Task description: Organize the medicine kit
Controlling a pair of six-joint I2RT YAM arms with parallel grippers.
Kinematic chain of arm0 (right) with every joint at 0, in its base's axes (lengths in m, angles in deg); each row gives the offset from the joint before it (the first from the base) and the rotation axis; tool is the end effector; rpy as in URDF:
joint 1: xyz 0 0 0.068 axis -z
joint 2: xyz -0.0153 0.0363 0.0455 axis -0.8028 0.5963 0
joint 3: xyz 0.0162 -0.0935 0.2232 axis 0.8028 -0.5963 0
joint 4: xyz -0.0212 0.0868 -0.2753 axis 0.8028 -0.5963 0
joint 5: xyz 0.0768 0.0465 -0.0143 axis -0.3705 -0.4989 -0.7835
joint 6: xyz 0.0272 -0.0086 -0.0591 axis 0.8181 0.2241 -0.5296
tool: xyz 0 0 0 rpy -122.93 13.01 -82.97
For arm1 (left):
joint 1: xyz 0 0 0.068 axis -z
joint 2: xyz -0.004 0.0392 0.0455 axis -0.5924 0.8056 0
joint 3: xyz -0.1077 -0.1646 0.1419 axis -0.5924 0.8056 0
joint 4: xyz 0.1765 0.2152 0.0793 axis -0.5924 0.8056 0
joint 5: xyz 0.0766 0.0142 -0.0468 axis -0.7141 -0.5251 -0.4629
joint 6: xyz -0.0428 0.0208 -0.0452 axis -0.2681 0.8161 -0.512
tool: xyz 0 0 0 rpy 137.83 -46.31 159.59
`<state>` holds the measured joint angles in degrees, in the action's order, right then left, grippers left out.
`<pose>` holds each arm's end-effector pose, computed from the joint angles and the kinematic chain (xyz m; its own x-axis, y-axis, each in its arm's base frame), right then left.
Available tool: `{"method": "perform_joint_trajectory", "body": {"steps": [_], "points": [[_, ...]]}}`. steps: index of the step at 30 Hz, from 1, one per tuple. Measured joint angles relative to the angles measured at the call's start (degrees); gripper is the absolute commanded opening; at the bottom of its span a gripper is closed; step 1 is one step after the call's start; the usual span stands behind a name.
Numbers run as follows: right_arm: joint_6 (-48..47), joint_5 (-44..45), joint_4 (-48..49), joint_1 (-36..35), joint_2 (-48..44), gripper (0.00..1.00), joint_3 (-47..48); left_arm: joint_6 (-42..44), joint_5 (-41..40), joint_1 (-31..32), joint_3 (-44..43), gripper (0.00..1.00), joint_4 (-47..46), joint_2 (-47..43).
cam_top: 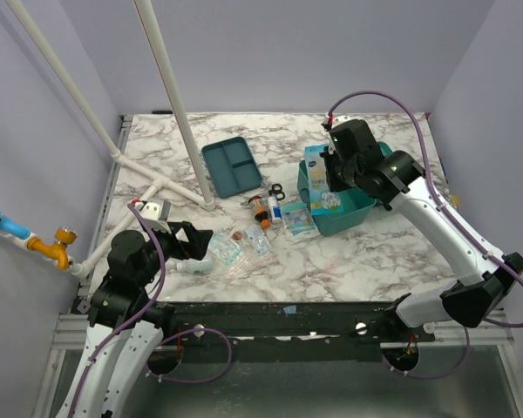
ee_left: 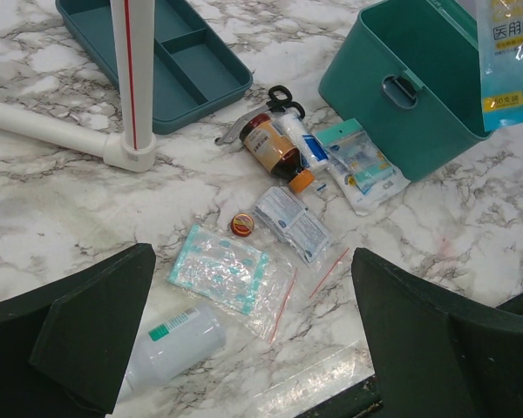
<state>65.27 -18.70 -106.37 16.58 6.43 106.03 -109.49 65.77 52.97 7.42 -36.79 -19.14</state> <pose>0.2707 0.1884 0.3565 -0.6576 -0.2144 -0.7222 -0.3172 0.9483 0.0074 0.1584 -0.0576 0.2895 -0.3709 -0.2320 -0.8993 0.3558 0.8589 -0.3683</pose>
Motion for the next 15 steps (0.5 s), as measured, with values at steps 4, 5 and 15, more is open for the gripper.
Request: {"method": "perform_joint_trajectory", "body": {"steps": [4,5,15], "points": [[-4.5,4.7,0.07,0.46,0.92,0.01,0.83,0.0,0.0,0.0,0.0,0.99,0.0,0.0],[-6.03,5.79,0.07,0.66,0.98,0.01,0.85,0.0,0.0,0.0,0.0,0.99,0.0,0.0],[-16.37,8.87,5.51,5.35,2.4,0.01,-1.79,0.0,0.02,0.0,0.0,0.99,0.0,-0.02]]}}
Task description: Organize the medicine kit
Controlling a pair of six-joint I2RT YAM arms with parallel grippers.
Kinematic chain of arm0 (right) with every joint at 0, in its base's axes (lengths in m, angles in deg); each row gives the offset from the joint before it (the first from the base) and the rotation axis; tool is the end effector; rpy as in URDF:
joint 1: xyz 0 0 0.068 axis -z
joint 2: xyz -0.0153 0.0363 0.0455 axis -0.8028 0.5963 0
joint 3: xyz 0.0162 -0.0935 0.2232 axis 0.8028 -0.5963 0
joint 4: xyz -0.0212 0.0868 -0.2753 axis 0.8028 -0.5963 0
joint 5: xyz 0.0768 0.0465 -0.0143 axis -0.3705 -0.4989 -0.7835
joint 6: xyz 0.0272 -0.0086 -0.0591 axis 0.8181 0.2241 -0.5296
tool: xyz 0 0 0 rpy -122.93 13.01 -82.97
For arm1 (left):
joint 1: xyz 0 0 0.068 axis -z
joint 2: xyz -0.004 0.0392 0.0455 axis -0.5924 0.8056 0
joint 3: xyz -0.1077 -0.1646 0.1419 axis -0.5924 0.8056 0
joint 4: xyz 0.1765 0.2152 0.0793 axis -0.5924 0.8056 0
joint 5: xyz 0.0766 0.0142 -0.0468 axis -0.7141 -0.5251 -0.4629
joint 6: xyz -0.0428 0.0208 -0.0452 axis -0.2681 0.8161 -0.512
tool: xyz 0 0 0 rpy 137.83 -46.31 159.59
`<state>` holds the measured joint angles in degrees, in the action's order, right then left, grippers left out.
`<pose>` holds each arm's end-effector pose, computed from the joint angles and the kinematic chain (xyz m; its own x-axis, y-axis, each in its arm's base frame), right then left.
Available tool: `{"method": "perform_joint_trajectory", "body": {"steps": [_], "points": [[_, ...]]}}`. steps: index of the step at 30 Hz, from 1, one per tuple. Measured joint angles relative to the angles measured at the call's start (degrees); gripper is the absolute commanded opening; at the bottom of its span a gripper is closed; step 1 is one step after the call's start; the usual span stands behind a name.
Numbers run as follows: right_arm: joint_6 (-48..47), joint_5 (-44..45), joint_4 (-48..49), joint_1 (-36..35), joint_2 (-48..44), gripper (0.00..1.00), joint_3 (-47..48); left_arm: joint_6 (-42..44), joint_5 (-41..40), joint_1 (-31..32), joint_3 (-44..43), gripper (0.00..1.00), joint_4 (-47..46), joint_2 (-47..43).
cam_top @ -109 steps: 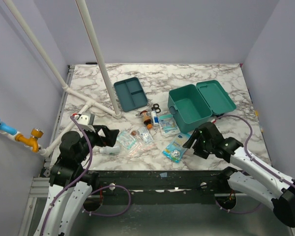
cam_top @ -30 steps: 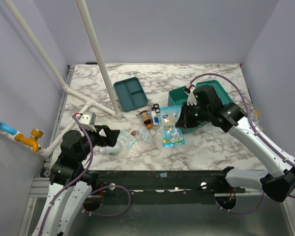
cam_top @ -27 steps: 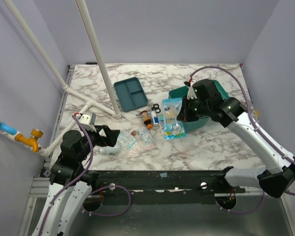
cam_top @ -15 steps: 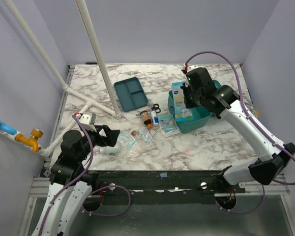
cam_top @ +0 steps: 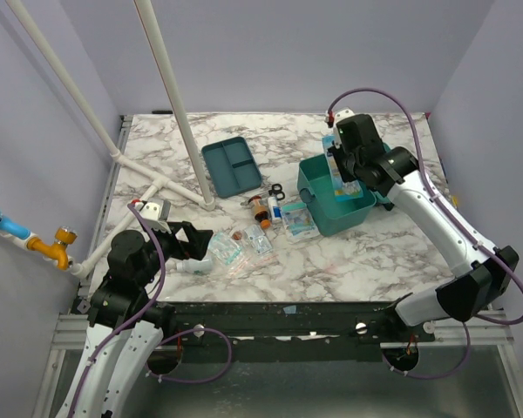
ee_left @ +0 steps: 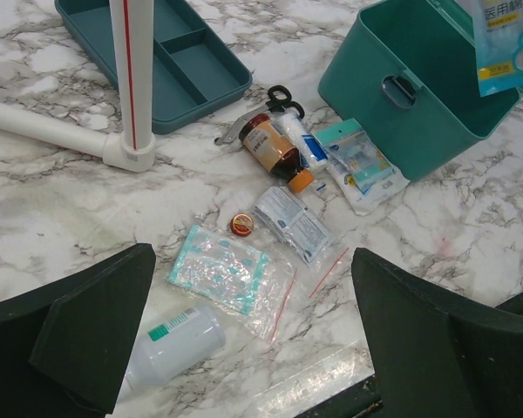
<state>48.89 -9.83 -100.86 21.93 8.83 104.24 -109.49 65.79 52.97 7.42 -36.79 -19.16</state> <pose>0.3053 0.1645 0.3422 -0.5758 -0.4130 -0.7056 -0.2900 0.9101 -0.2960 0.1583 -0.0576 0.2896 -0.3707 -0.2320 -0.8993 0.3563 0.8587 -0.3684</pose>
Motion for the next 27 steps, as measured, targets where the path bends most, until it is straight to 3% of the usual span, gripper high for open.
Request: {"method": "perform_joint_trajectory", "body": {"steps": [11,27], "points": [[-2.71,-8.59,5.01,5.51,8.9,0.01,-3.37,0.0,0.0,0.81,0.24,0.99,-0.02,-0.28],[-1.11,-21.31,9.07,7.96,20.96,0.01,-9.92,0.02,0.0,1.55,0.28,0.98,-0.04,-1.03]]}}
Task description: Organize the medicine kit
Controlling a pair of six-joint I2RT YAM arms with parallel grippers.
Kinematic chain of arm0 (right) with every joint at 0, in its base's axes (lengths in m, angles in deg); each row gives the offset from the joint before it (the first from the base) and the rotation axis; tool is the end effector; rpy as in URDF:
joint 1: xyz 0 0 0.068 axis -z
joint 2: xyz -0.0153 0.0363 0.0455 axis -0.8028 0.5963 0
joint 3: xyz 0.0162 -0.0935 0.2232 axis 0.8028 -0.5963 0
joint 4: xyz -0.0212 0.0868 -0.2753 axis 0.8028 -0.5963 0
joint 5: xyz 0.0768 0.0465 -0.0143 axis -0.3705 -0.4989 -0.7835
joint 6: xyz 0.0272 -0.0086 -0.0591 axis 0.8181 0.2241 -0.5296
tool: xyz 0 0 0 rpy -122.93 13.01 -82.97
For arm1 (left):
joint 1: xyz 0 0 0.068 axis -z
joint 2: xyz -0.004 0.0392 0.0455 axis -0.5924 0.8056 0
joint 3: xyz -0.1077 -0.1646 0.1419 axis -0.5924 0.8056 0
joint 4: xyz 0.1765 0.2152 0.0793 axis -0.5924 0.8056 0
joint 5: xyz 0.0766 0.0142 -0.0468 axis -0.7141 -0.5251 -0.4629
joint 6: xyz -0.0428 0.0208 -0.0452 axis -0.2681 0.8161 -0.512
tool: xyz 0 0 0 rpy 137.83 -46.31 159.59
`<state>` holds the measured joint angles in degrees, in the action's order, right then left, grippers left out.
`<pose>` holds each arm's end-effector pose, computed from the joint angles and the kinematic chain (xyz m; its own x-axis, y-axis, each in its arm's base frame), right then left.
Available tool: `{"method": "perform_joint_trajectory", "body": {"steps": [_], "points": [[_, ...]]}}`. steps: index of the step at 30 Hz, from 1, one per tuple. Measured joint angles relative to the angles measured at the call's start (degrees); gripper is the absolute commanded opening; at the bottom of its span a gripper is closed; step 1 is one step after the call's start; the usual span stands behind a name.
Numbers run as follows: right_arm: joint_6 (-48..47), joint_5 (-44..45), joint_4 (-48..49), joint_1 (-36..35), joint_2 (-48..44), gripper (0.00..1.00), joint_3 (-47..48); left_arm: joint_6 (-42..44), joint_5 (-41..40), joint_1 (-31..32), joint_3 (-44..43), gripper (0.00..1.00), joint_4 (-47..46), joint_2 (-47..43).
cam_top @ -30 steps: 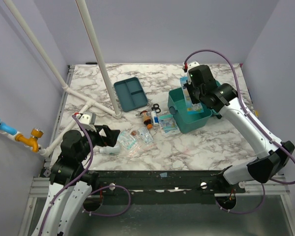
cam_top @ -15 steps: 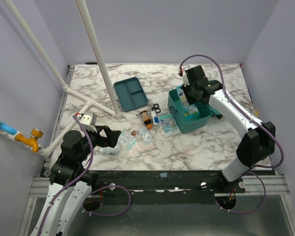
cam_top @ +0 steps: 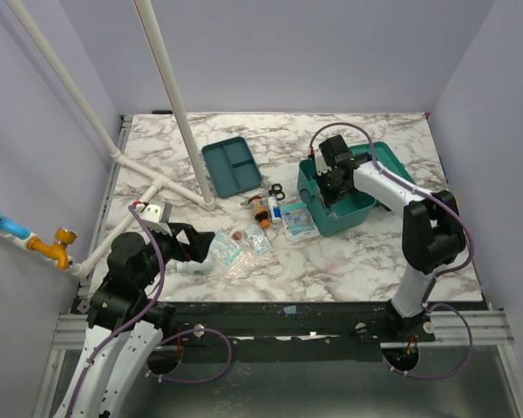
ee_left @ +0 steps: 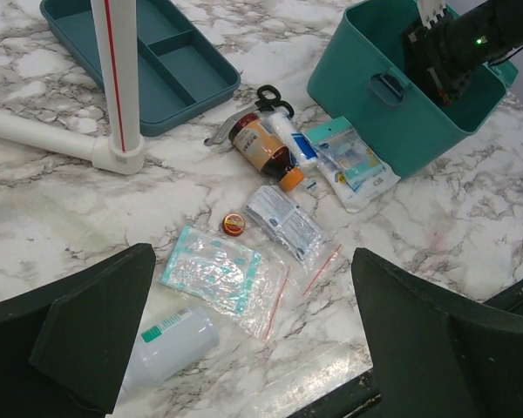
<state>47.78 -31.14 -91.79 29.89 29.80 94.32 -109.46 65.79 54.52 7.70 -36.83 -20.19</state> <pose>0.3659 0.1588 0.1582 -0.8036 -0.4313 -0.4101 -0.4577 0.8883 -0.0372 0.1542 -0.0611 0.2905 -0.3648 -0.2253 -0.9034 0.3844 0.8473 -0.3665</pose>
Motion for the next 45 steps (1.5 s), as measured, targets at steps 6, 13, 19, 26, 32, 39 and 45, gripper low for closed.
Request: {"method": "perform_joint_trajectory", "body": {"steps": [6,13,19,26,32,39,45], "points": [[0.9,-0.55,1.9,0.17,1.9,0.13,-1.64,0.0,0.0,0.04,0.0,0.99,-0.02,0.0],[2.89,2.89,2.23,0.22,1.86,0.36,-1.73,0.0,0.0,0.04,0.0,0.98,-0.02,0.0],[3.82,6.67,0.9,0.22,-1.07,0.5,-0.31,0.0,0.0,0.07,0.0,0.99,-0.02,0.0],[6.08,11.23,-1.11,0.22,-8.44,0.57,4.85,0.0,0.0,0.07,0.0,0.99,-0.02,0.11],[8.52,10.51,-3.67,0.22,-14.84,0.62,9.42,0.0,-0.02,0.04,0.0,0.99,-0.02,0.24],[12.98,1.53,-7.52,-0.28,-17.57,0.65,14.58,0.0,0.0,0.07,0.0,0.98,-0.02,0.24],[16.96,-0.74,-9.11,-7.21,-17.44,0.66,16.26,-0.02,-0.02,0.07,0.0,0.98,-0.02,0.52]]}}
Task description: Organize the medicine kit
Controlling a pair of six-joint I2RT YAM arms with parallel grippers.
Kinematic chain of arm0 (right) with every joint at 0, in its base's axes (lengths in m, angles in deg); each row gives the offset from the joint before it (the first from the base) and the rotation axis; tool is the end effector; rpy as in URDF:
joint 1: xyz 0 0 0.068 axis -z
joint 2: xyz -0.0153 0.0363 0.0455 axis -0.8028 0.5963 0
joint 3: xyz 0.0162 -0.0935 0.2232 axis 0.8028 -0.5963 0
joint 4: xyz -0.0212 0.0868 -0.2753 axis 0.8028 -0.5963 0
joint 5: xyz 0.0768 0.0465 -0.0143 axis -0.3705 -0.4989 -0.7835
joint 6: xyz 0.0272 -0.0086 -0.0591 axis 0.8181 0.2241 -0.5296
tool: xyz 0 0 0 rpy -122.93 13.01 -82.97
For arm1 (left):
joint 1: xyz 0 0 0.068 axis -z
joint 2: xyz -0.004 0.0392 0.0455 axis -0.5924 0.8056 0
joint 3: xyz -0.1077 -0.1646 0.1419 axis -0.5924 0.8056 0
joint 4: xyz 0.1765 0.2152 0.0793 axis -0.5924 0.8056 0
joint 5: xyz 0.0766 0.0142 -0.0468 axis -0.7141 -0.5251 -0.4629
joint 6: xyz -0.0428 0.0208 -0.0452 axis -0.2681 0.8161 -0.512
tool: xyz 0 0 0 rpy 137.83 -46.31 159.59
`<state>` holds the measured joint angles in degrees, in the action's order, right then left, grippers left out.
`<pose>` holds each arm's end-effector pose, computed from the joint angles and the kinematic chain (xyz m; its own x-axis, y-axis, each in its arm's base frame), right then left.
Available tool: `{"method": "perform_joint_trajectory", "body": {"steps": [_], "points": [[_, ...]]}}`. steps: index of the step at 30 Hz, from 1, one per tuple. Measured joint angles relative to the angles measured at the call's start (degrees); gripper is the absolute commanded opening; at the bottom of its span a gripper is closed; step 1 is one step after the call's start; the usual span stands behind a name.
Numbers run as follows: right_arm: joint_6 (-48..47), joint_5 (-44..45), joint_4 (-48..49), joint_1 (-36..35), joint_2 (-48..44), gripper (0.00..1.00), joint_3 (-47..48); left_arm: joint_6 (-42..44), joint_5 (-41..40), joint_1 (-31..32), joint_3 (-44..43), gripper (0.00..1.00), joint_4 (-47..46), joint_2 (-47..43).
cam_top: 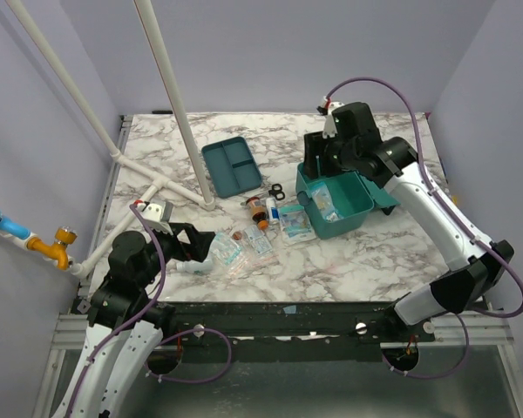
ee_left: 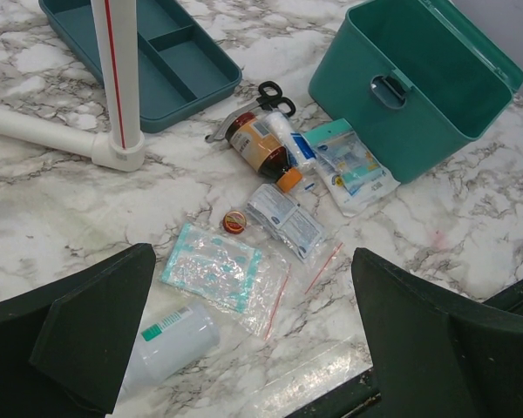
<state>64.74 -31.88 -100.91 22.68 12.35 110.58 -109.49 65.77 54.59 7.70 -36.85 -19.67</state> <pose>0.3117 0.1856 0.3587 -0.6642 -0.1396 -0.7344 -0.3783 0.9101 0.1690 0.1556 -0.0618 0.2892 -0.3726 -0.2229 -0.9008 0.3819 0.8479 -0.3678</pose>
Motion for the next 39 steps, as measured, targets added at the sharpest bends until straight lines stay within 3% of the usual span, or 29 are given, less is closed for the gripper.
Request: {"method": "perform_joint_trajectory", "body": {"steps": [14,39], "points": [[8.44,2.64,5.14,-16.13,12.63,0.69,4.42,0.0,-0.42,0.11,0.0,0.98,0.04,0.35],[13.68,10.88,15.43,-18.03,34.95,0.67,4.15,0.0,-1.44,0.15,0.0,0.99,0.04,0.35]]}}
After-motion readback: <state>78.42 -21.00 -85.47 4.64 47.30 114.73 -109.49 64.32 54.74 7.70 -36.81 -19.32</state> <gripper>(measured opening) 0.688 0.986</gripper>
